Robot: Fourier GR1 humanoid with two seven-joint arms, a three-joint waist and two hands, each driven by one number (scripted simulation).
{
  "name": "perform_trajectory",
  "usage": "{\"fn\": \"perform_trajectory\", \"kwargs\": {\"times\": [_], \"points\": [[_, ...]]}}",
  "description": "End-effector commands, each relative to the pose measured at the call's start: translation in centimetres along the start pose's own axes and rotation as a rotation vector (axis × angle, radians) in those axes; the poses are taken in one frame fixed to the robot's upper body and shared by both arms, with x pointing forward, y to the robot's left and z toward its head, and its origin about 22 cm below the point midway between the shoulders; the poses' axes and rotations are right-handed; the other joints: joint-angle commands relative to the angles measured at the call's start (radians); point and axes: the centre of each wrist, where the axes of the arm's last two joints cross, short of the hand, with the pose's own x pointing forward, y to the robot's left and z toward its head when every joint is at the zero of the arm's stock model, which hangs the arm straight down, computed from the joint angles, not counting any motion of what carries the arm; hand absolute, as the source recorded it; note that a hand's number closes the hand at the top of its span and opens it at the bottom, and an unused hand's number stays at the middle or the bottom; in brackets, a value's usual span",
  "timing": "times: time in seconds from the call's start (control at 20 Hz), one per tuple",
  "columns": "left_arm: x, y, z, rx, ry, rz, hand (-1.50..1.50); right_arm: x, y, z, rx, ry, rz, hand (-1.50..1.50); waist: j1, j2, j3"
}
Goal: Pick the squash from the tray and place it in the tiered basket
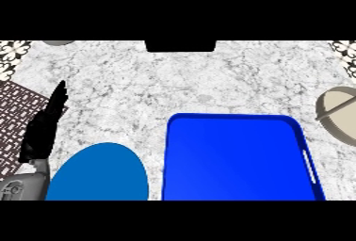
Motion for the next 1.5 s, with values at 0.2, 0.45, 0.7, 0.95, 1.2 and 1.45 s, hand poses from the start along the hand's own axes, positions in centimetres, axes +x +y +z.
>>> {"fn": "perform_trajectory", "kwargs": {"times": [0.2, 0.45, 0.7, 0.95, 1.2, 1.45], "points": [[1.1, -0.9, -0.4, -0.006, 0.012, 0.004, 0.00, -2.8, -4.2, -3.9, 0.015, -0.018, 0.032, 1.50, 0.018, 0.004, 0.001], [-0.2, -0.3, -0.2, -0.028, -0.016, 0.008, 0.00, -4.0, -3.2, -5.5, -0.064, 0.012, 0.260, 1.50, 0.032, 0.010, 0.002], [1.2, -0.7, -0.7, -0.027, -0.030, 0.014, 0.00, -6.0, -6.2, -7.2, -0.107, 0.075, 0.468, 1.50, 0.038, 0.011, 0.002], [0.3, -1.1, -0.7, -0.027, -0.017, 0.008, 0.00, -11.2, -4.0, -9.5, -0.108, 0.076, 0.495, 1.50, 0.029, 0.009, 0.001], [1.6, 1.1, -1.2, -0.033, -0.004, 0.018, 0.00, -14.7, -5.6, -10.2, -0.025, 0.026, 0.446, 1.50, 0.028, 0.007, 0.001], [-0.7, -1.7, 0.4, -0.021, 0.000, 0.011, 0.00, -17.0, -4.2, -11.3, 0.068, 0.043, 0.369, 1.50, 0.029, 0.007, 0.001]]}}
